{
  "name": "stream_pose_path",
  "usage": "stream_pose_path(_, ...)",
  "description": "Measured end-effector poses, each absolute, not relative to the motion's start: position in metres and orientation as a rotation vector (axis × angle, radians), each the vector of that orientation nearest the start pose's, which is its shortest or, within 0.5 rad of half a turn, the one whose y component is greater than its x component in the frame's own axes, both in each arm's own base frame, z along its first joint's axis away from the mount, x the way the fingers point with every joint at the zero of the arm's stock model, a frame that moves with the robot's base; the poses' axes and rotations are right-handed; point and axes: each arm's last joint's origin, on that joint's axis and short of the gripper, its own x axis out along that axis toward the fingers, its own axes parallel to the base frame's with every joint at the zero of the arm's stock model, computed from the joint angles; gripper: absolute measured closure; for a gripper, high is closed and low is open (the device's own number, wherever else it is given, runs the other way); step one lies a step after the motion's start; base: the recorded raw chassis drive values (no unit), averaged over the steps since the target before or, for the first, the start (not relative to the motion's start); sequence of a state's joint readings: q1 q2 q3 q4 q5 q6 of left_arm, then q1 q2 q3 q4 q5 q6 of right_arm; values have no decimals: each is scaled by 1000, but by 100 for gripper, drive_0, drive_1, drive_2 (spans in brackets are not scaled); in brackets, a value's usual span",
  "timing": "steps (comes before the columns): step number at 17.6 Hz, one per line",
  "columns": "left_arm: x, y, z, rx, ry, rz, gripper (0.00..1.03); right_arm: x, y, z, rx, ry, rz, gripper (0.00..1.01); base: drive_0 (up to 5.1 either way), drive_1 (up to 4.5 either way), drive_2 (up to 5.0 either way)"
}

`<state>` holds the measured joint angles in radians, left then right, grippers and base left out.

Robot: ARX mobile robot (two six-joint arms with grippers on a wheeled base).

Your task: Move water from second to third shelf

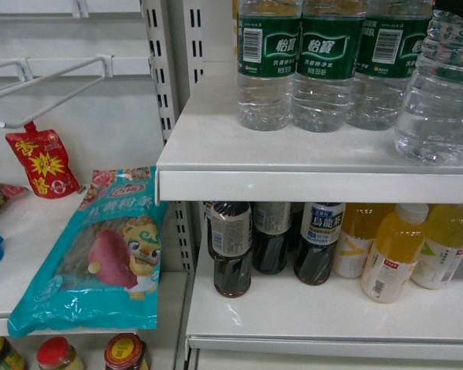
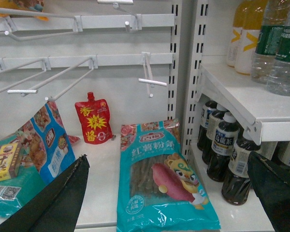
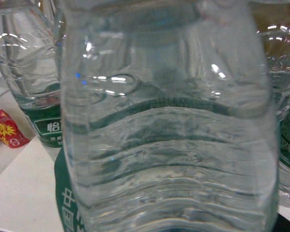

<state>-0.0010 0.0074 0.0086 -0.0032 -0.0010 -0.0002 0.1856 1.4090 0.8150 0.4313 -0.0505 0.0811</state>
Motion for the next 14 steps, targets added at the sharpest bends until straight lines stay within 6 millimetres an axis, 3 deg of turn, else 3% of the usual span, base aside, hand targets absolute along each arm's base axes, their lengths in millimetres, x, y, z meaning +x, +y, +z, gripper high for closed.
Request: stream_pose_path(14, 98, 0, 166, 0, 2, 0, 5, 333, 75, 254, 49, 187, 215, 59, 0, 0, 0)
